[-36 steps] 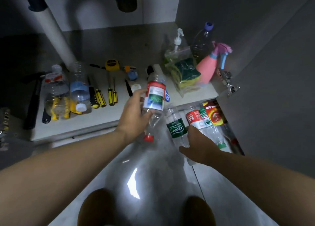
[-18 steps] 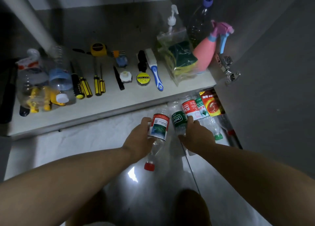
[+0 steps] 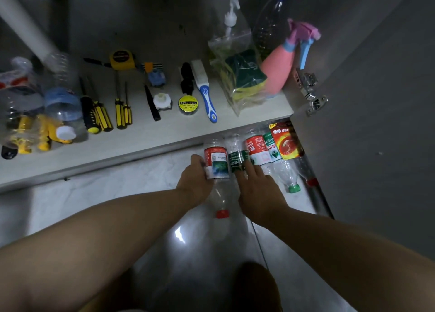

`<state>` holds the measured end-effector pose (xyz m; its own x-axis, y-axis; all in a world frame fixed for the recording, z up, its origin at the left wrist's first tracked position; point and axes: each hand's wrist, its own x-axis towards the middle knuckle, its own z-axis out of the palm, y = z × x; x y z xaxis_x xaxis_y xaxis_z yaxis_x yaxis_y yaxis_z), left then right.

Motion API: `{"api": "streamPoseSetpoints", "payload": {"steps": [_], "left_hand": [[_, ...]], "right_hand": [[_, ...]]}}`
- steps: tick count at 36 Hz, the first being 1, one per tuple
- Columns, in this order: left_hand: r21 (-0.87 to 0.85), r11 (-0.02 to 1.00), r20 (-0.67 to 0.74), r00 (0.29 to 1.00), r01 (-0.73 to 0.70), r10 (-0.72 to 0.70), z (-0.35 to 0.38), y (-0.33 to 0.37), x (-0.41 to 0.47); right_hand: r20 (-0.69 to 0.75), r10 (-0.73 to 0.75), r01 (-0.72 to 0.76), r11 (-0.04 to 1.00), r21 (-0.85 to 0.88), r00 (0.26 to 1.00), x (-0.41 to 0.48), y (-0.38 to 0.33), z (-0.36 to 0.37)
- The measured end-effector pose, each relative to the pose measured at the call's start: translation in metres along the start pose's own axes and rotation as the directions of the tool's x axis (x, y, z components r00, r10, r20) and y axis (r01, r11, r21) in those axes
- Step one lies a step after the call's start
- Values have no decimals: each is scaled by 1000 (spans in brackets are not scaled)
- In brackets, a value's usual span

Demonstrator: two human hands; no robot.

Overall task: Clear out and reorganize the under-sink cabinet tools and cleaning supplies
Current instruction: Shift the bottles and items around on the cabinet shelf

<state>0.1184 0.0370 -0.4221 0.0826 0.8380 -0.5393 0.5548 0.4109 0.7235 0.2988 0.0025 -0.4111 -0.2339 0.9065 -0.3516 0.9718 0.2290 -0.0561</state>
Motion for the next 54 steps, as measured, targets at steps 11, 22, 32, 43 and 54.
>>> {"api": "streamPoseSetpoints", "payload": {"steps": [11, 22, 32, 43, 54], "left_hand": [[142, 985, 82, 993, -98, 87, 4, 1, 1], [279, 936, 270, 953, -212, 136, -5, 3, -2], [347, 877, 199, 940, -331, 277, -63, 17, -27], [319, 922, -438, 828, -221, 350, -207, -23, -47], [231, 907, -855, 518, 353, 16, -324, -58, -27]], "right_hand": [[112, 11, -11, 1000, -2, 994, 0, 8, -2], [95, -3, -1, 999, 35, 995, 1, 8, -8], [-26, -182, 184, 976, 120, 983, 7, -12, -34], [-125, -345, 362, 920, 151, 930, 48, -106, -109], [-221, -296, 365, 825, 431, 929, 133, -232, -134]]}}
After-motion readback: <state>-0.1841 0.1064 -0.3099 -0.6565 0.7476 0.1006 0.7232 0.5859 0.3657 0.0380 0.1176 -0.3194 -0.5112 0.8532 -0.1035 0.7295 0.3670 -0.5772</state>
